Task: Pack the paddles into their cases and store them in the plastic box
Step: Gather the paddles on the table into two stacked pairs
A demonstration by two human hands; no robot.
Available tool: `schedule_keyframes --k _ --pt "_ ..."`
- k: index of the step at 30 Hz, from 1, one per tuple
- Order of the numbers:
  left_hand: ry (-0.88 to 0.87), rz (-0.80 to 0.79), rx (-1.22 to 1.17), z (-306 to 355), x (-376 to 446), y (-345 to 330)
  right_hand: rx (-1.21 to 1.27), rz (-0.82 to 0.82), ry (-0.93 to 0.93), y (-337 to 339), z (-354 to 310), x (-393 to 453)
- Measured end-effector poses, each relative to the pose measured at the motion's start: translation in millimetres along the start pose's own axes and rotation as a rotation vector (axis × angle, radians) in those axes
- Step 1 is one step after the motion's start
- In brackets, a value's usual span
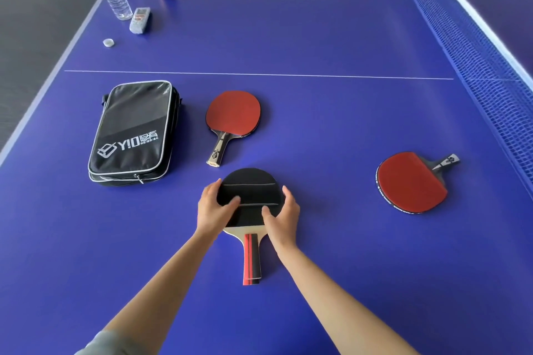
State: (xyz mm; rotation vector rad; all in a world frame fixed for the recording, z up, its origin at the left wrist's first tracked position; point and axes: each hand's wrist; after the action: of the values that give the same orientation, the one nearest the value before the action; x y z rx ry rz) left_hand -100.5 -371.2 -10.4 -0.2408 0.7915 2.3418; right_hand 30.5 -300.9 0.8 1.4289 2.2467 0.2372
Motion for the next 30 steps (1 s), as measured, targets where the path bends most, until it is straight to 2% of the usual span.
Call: schedule_keyframes --k 2,5,8,11,17,21,25,30 --pt "0.006 0.186 -0.034 12.8 10.6 3.4 -0.097 0.052 0.133 -1.4 -11.8 17.0" --pt "-0.029 0.219 0.042 30.1 44.8 9.0 -0.116 -0.03 0.199 -10.6 -38.0 54.7" --pt "-0.007 0.2 0.142 45.2 89.0 12.3 -0.016 -0.128 0.054 -28.4 -67.5 102.0" --pt "0.056 0.128 0.2 51.6 126.6 5.8 0.062 -0.142 -0.041 -52.5 -87.9 147.4" --pt "0.158 0.16 0.104 51.4 150.5 -12.2 0.202 0.091 -0.255 -84.0 -95.5 205.8" --pt "0.213 0.123 0.033 54.0 143.6 -7.1 0.302 0.074 -0.283 -75.0 -93.4 212.8" --pt "0.279 0.028 -0.068 67.6 130.3 -11.9 0.519 -0.012 -0.372 -46.7 -94.3 210.5" --pt "0.333 -0.294 -0.454 105.7 94.1 -39.5 0.574 -0.085 -0.327 24.7 -88.4 200.7"
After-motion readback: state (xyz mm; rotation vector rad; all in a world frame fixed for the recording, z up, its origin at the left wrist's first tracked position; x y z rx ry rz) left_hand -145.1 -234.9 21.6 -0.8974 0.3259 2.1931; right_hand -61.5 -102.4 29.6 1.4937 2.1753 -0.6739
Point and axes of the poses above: each hand's wrist, its own x-axis towards the middle knuckle, its own y-axis out of the back of the hand, z = x × y, and after that the axes turned 3 degrees about y, right-handed
